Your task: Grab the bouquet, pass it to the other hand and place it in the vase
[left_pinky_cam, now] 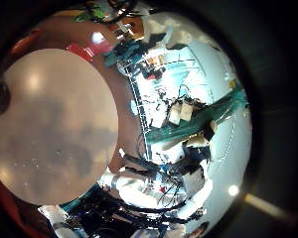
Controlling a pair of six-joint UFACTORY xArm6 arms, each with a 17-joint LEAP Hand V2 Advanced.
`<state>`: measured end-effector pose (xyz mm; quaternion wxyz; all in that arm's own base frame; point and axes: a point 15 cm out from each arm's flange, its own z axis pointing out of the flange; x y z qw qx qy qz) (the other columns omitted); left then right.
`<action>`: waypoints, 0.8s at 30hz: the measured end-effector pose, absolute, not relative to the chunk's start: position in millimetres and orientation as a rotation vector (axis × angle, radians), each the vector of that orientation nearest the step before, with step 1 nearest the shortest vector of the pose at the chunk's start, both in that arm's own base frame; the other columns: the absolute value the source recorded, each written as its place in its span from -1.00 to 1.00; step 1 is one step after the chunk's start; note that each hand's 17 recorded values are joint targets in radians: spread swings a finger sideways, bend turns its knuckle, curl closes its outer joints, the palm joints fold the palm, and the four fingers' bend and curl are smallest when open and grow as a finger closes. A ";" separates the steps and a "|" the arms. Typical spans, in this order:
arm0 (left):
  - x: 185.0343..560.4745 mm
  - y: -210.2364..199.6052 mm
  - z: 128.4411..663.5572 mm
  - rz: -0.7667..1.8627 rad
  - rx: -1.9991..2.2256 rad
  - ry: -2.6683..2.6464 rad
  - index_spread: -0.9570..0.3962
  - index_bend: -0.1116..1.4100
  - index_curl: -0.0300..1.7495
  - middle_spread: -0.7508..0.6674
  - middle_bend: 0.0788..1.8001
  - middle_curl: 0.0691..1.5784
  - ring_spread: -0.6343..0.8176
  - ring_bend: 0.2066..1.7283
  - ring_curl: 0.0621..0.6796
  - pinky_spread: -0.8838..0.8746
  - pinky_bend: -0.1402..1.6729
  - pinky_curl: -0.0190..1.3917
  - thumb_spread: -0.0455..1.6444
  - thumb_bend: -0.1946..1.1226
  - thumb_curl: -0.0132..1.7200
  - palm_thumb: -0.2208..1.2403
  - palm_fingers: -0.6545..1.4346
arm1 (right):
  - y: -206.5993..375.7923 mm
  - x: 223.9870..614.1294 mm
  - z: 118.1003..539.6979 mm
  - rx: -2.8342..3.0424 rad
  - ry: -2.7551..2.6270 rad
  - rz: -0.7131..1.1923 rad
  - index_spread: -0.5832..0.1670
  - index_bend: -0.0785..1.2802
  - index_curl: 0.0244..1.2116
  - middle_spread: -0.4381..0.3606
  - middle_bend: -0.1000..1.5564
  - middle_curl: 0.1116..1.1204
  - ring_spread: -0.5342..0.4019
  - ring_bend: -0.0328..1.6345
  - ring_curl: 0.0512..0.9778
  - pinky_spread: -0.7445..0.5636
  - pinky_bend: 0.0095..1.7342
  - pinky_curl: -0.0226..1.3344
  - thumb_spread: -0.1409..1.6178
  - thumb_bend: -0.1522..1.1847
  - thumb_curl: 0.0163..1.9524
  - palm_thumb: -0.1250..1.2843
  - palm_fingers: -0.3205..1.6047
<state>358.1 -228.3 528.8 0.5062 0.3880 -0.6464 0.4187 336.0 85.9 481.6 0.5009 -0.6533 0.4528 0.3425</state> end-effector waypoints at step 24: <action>325.9 -255.9 542.9 0.819 0.762 -1.564 0.29 -0.61 -0.45 -0.17 -0.18 -0.25 -0.42 0.04 -0.18 -0.13 -0.09 -0.35 0.19 -0.50 -0.44 0.41 0.75 | 110.9 346.2 440.0 -1.732 1.185 0.812 -0.02 0.91 0.44 -0.25 0.78 0.40 -0.29 0.76 0.48 -0.17 0.42 0.42 0.13 -0.73 0.48 0.75 0.49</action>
